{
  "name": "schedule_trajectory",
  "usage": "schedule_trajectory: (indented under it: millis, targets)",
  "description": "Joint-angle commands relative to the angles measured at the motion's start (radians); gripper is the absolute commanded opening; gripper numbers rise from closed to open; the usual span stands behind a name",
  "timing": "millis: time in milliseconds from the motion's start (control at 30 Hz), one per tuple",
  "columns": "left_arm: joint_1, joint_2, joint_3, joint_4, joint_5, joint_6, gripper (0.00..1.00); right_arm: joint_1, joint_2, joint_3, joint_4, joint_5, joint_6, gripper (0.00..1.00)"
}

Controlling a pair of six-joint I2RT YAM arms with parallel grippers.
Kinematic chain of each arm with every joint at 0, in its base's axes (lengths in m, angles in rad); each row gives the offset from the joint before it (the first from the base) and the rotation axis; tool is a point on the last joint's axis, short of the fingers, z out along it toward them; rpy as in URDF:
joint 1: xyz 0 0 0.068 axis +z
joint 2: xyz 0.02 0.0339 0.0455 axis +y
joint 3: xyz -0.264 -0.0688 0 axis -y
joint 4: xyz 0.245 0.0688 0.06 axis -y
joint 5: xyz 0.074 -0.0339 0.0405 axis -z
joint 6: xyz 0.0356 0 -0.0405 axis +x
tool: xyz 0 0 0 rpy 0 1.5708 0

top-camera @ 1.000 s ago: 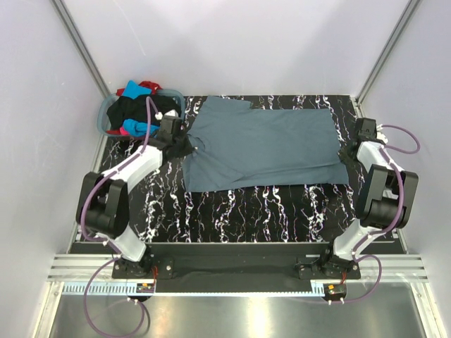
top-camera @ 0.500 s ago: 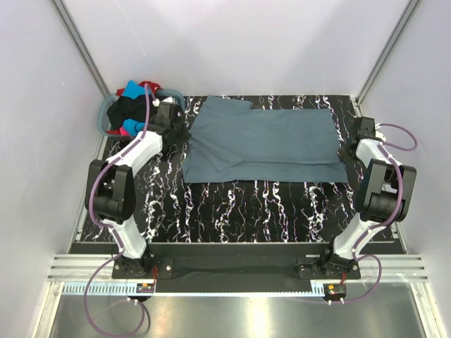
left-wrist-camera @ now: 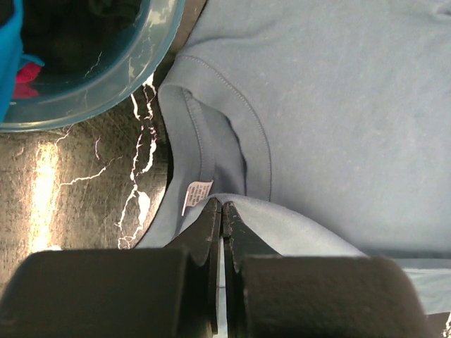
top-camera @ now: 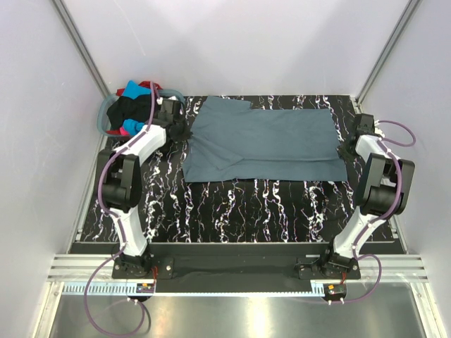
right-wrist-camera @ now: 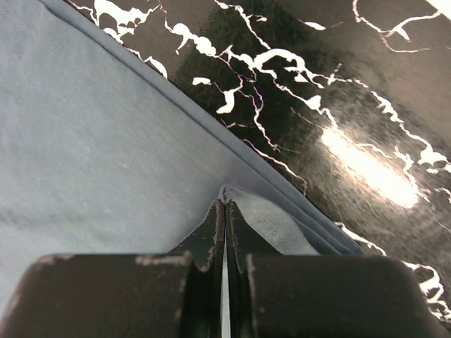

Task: Fold and stack the t-shirts
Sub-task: Fold the tshirt

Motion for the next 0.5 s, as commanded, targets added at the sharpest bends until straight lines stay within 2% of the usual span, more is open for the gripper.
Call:
schedule_trajectory:
  millis: [0, 467]
  targets:
    - [0.007, 0.016, 0.044, 0.001, 0.003, 0.023, 0.00, -0.005, 0.029, 0.055, 0.022, -0.014, -0.015, 0.00]
    - [0.007, 0.049, 0.091, -0.022, -0.023, 0.031, 0.00, -0.005, 0.067, 0.100, 0.031, -0.032, -0.039, 0.00]
